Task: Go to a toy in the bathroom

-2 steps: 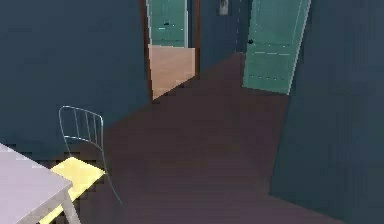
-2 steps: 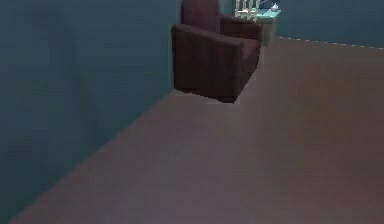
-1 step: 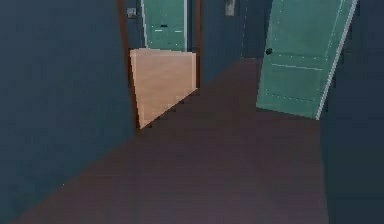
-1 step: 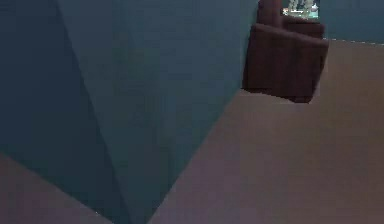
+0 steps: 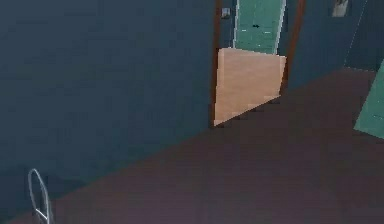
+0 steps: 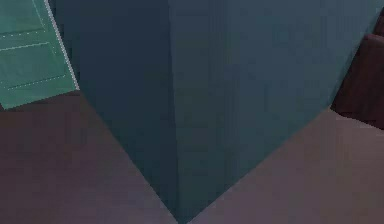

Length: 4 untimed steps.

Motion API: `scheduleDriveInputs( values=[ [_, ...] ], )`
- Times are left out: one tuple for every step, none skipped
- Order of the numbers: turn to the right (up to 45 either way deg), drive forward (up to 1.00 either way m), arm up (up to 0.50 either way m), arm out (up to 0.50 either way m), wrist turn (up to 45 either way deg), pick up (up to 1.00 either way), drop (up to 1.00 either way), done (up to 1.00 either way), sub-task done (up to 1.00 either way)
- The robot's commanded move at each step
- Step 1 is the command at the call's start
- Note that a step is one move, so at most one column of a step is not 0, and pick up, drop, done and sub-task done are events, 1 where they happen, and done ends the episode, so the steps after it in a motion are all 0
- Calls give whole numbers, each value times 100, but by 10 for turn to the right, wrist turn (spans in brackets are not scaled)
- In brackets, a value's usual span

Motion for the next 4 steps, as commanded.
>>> scheduleDriveInputs(
  values=[
    [0, 10, 0, 0, 0, 0, 0, 0, 0],
    [180, 0, 0, 0, 0, 0, 0, 0, 0],
    [0, 100, 0, 0, 0, 0, 0, 0, 0],
    [30, 0, 0, 0, 0, 0, 0, 0, 0]
  ],
)
